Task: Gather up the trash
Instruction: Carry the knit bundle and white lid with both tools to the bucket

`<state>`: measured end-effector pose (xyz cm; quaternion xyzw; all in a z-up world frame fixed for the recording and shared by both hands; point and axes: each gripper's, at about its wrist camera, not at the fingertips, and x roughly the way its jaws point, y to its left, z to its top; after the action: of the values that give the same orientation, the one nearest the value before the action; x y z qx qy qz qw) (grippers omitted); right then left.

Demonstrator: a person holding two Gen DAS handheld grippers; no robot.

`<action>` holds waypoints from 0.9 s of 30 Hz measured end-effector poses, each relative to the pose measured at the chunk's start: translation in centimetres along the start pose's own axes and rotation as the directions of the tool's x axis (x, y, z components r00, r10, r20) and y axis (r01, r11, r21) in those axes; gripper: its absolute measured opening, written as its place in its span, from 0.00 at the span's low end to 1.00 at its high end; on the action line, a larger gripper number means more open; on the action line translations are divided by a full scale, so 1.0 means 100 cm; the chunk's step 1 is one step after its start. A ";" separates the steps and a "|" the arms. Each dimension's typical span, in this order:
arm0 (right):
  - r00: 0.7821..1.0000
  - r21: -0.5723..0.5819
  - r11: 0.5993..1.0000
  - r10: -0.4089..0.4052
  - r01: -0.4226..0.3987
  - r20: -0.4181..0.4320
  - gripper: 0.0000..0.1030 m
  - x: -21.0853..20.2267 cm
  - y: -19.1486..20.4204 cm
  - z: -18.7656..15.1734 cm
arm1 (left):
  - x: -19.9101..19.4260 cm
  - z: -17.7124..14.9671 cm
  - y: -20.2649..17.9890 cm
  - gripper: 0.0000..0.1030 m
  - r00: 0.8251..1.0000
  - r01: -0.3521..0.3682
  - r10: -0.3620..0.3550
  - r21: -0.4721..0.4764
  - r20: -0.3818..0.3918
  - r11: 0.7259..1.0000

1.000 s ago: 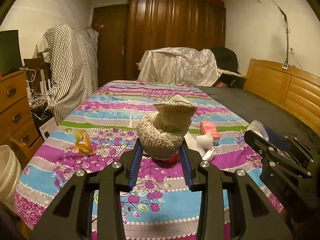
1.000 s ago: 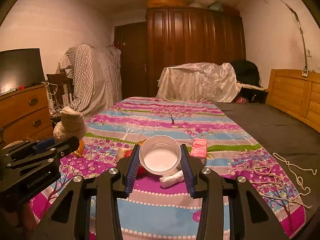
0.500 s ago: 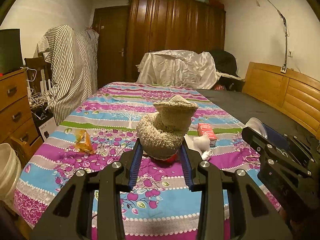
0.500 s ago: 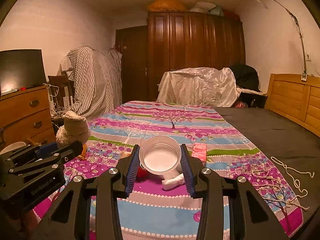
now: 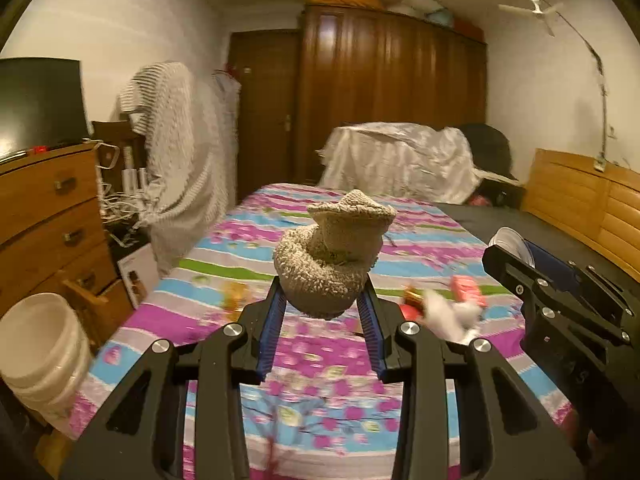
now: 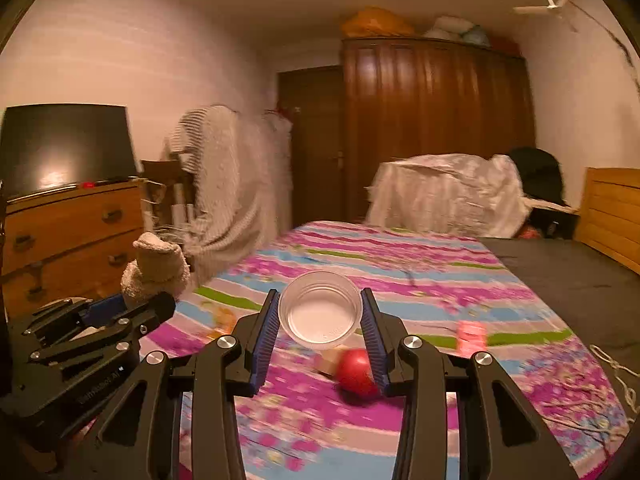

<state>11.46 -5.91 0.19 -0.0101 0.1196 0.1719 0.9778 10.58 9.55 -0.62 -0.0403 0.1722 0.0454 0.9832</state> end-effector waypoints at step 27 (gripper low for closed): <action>0.871 -0.144 0.859 0.480 -0.490 -0.103 0.40 0.114 0.379 0.071 | -0.068 0.018 0.289 0.34 0.875 -0.482 0.481 -0.212 -0.057 0.850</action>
<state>10.66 33.95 5.21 -0.0663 0.1344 0.4214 0.8944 1.87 37.90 1.53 -0.1045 0.1715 0.3087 0.9297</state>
